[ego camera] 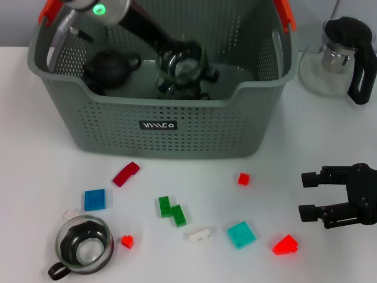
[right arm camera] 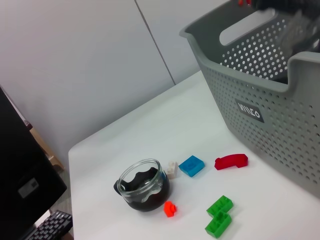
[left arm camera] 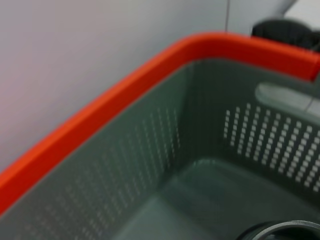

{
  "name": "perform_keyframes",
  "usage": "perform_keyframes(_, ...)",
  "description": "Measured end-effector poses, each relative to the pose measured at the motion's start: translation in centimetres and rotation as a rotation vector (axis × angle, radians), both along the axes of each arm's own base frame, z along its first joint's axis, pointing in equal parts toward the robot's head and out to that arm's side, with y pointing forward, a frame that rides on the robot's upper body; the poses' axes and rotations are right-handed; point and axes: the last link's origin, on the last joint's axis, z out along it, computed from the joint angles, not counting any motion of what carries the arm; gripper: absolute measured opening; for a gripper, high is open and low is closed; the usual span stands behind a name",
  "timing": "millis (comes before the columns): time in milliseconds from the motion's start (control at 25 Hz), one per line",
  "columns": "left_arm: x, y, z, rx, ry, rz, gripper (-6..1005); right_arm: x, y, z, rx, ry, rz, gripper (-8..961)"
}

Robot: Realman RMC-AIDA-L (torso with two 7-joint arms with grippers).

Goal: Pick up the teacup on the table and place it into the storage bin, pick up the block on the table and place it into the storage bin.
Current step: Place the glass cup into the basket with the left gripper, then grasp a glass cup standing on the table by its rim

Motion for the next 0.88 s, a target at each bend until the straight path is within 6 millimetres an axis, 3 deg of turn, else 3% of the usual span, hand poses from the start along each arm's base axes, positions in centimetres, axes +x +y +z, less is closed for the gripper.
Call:
perform_keyframes(760, -0.3, 0.2, -1.7, 0.038, 0.050, -0.002, 100, 0.2, -0.3, 0.0, -0.006, 0.003, -0.012, 915)
perform_keyframes(880, -0.2, 0.1, -1.6, 0.038, 0.045, -0.002, 227, 0.3, -0.4, 0.1, -0.007, 0.003, -0.016, 915)
